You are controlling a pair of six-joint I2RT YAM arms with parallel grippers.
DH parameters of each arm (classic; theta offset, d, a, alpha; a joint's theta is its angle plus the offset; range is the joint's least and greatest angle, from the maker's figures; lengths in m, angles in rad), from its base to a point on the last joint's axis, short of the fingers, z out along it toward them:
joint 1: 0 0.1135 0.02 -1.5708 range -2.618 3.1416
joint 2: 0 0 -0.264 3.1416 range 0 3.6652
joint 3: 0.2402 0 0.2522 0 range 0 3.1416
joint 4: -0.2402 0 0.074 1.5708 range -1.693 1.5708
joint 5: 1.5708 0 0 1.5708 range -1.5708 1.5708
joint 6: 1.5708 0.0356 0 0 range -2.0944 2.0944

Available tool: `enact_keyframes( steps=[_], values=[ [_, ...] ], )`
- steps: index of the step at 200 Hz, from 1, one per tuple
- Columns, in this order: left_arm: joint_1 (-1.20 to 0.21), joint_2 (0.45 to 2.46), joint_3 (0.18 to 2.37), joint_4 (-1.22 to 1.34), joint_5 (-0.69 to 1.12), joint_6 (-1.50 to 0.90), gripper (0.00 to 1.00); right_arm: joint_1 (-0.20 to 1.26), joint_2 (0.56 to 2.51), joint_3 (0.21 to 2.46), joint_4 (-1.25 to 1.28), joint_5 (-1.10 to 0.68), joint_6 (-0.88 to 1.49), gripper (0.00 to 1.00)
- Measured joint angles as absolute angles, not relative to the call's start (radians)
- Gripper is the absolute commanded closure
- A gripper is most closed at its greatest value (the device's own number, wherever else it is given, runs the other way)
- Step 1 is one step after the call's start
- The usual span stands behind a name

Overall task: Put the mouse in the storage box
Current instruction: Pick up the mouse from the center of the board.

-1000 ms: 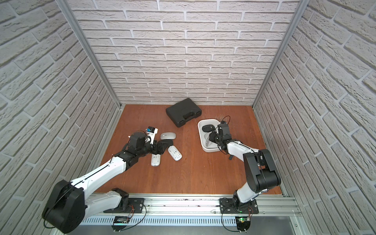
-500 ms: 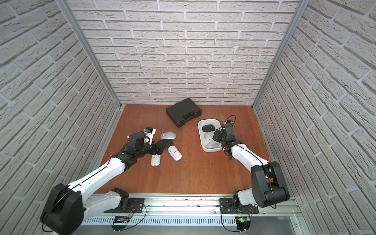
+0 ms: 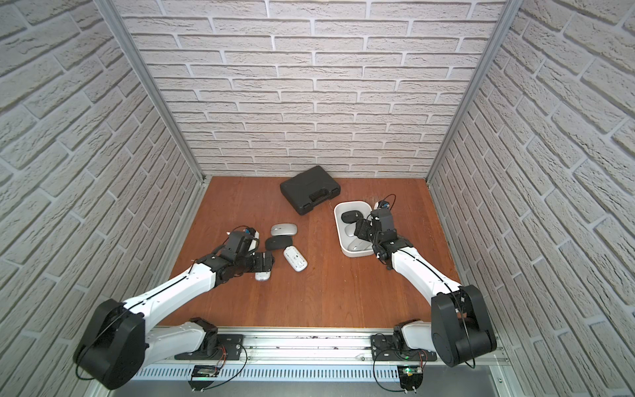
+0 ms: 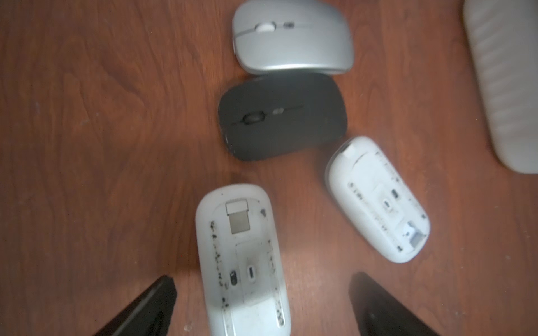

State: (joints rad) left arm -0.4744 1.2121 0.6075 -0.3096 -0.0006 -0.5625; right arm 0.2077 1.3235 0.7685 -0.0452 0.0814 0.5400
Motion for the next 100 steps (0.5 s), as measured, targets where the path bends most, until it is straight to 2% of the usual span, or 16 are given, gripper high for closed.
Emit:
enact_keyframes(
  steps=[55,76,100],
  values=[
    [-0.514,1.352,0.649,-0.379,-0.06,-0.621,0.16,0.208,1.324,0.768,-0.046,0.074,0.538,0.27],
    [-0.535,1.419,0.675,-0.393,-0.074,-0.632,0.23,0.208,1.324,0.768,-0.047,0.069,0.538,0.28],
    [-0.558,1.483,0.725,-0.413,-0.11,-0.635,0.25,0.208,1.324,0.768,-0.05,0.065,0.538,0.28]
  ],
)
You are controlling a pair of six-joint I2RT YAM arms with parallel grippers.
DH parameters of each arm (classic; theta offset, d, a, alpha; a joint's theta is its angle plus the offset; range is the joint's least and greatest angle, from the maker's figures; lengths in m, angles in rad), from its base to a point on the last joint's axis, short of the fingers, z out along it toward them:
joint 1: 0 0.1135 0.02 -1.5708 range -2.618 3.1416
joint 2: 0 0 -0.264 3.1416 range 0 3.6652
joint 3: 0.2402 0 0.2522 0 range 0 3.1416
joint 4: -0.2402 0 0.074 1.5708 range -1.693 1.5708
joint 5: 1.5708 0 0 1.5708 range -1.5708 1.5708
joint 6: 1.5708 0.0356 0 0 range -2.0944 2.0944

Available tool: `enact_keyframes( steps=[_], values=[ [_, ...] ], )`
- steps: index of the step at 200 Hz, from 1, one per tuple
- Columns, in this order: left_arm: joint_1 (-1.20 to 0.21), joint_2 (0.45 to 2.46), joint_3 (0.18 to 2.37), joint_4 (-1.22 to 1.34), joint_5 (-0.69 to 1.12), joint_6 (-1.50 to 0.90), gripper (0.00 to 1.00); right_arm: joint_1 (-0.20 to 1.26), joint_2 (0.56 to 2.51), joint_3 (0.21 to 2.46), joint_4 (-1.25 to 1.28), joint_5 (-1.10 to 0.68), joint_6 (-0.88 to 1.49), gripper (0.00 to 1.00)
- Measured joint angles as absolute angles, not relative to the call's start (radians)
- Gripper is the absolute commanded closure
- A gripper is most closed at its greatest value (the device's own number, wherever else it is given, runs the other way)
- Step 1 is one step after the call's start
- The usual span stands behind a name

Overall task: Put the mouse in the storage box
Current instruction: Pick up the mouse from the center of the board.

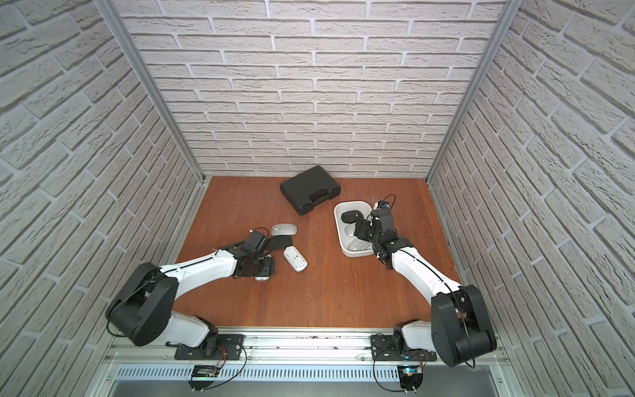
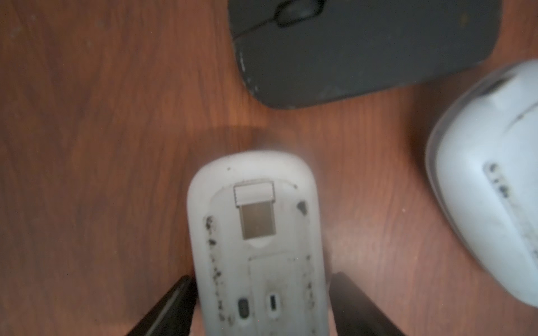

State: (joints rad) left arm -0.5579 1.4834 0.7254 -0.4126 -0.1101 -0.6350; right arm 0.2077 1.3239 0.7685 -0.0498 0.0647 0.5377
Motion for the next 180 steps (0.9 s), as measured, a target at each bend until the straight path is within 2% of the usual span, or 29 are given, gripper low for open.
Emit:
enact_keyframes(
  steps=[17,53,112,145,180],
  values=[
    [-0.562,1.512,0.749,-0.422,-0.132,-0.642,0.28,0.208,1.324,0.768,-0.049,0.064,0.538,0.28],
    [-0.569,1.527,0.761,-0.429,-0.15,-0.649,0.41,0.208,1.324,0.768,-0.049,0.064,0.538,0.28],
    [-0.572,1.468,0.726,-0.422,-0.117,-0.622,0.47,0.208,1.331,0.768,-0.044,0.019,0.542,0.32],
    [-0.579,1.311,0.715,-0.387,-0.062,-0.564,0.47,0.217,1.355,0.769,0.0,-0.111,0.551,0.36],
    [-0.599,1.153,0.713,-0.231,0.01,-0.476,0.47,0.316,1.407,0.819,0.065,-0.305,0.542,0.32]
  ],
)
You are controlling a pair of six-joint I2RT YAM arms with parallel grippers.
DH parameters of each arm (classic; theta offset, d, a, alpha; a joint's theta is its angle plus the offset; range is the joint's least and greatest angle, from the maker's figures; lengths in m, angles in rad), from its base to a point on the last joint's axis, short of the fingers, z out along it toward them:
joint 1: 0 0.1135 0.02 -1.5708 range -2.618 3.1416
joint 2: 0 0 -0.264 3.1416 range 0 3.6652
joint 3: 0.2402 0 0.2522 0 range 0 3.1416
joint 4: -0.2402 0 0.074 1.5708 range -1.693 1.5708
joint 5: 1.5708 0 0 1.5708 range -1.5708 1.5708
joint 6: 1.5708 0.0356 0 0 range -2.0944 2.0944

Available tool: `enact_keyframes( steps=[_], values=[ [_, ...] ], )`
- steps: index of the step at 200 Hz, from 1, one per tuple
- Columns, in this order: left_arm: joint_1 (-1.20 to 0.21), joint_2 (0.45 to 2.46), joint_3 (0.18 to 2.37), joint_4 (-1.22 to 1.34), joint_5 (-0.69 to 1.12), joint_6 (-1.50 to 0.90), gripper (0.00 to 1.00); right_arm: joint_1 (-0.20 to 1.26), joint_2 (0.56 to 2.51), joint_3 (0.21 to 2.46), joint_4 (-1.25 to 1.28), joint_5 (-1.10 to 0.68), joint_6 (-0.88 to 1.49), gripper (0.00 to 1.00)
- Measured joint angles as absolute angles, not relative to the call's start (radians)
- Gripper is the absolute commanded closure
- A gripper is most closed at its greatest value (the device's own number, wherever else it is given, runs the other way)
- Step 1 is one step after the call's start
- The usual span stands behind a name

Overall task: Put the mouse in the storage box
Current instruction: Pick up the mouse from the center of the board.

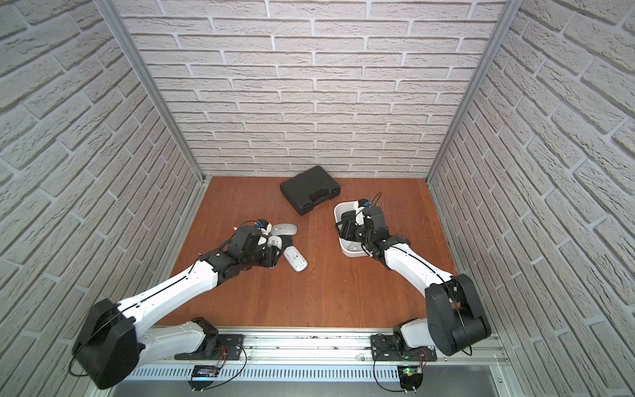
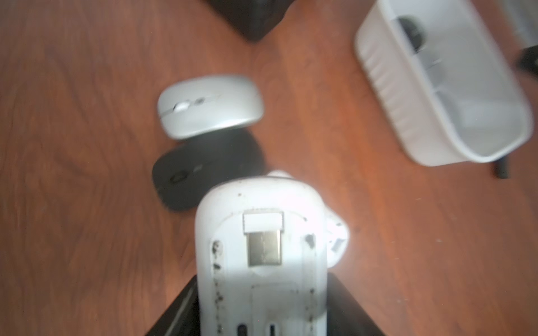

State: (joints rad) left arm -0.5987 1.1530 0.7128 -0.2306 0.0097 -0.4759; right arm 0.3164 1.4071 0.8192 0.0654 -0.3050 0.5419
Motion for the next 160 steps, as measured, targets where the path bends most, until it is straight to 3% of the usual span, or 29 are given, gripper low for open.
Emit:
enact_keyframes(
  steps=[58,108,133,160],
  values=[
    [-0.602,1.138,0.713,-0.095,0.12,-0.358,0.48,0.511,1.446,0.873,0.259,-0.491,0.61,0.28],
    [-0.602,1.137,0.71,-0.063,0.181,-0.327,0.49,0.584,1.561,0.956,0.321,-0.515,0.667,0.29],
    [-0.602,1.137,0.702,-0.05,0.197,-0.325,0.49,0.603,1.606,0.991,0.322,-0.519,0.678,0.34],
    [-0.602,1.136,0.693,-0.049,0.204,-0.326,0.48,0.623,1.637,1.0,0.326,-0.525,0.689,0.46]
  ],
)
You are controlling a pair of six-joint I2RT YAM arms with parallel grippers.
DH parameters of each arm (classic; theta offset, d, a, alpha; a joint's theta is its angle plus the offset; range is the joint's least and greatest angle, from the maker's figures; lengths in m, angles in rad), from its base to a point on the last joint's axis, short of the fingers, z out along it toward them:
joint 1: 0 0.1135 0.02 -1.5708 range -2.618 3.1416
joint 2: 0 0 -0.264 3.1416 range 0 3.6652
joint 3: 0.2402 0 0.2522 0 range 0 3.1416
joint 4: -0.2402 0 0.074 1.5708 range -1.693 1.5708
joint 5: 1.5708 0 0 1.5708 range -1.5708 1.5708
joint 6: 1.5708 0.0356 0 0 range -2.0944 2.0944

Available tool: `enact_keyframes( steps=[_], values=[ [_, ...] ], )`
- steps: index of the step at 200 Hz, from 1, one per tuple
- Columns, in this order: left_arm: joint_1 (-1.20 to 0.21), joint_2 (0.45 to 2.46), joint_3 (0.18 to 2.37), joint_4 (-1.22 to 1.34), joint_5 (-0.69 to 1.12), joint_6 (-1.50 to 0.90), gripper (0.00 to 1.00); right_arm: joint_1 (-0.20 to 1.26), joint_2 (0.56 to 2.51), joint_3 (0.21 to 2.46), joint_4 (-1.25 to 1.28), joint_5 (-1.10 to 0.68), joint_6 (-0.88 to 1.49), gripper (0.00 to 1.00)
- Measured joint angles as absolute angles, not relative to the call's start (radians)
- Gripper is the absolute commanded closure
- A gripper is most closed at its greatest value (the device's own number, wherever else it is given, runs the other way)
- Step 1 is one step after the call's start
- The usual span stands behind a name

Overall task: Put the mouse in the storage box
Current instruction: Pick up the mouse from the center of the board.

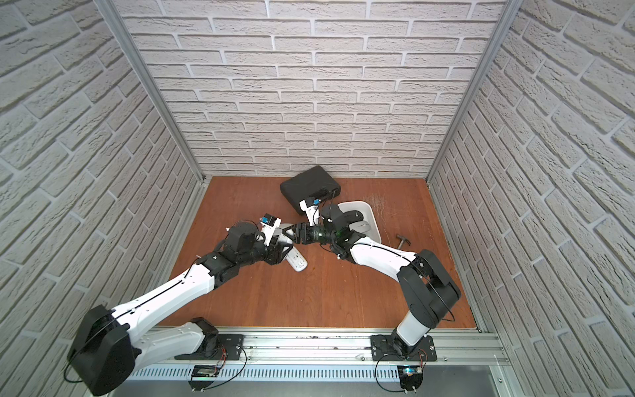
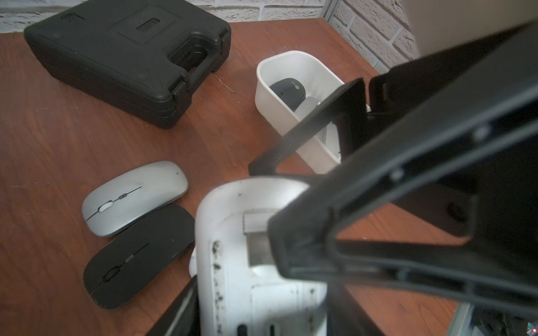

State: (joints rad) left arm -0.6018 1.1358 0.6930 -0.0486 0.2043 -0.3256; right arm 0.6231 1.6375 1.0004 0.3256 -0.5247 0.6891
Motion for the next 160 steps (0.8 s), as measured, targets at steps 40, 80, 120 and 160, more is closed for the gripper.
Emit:
enact_keyframes(
  steps=[40,80,120,160],
  values=[
    [-0.602,1.131,0.693,-0.049,0.204,-0.325,0.48,0.647,1.686,1.019,0.326,-0.551,0.707,0.65],
    [-0.602,1.126,0.689,-0.047,0.183,-0.321,0.31,0.652,1.698,1.049,0.299,-0.549,0.725,0.79],
    [-0.602,1.088,0.69,-0.068,0.142,-0.331,0.03,0.636,1.698,1.126,0.194,-0.512,0.64,0.83],
    [-0.602,1.005,0.712,-0.2,-0.01,-0.361,0.02,0.487,1.677,1.194,0.047,-0.39,0.5,0.87]
  ],
)
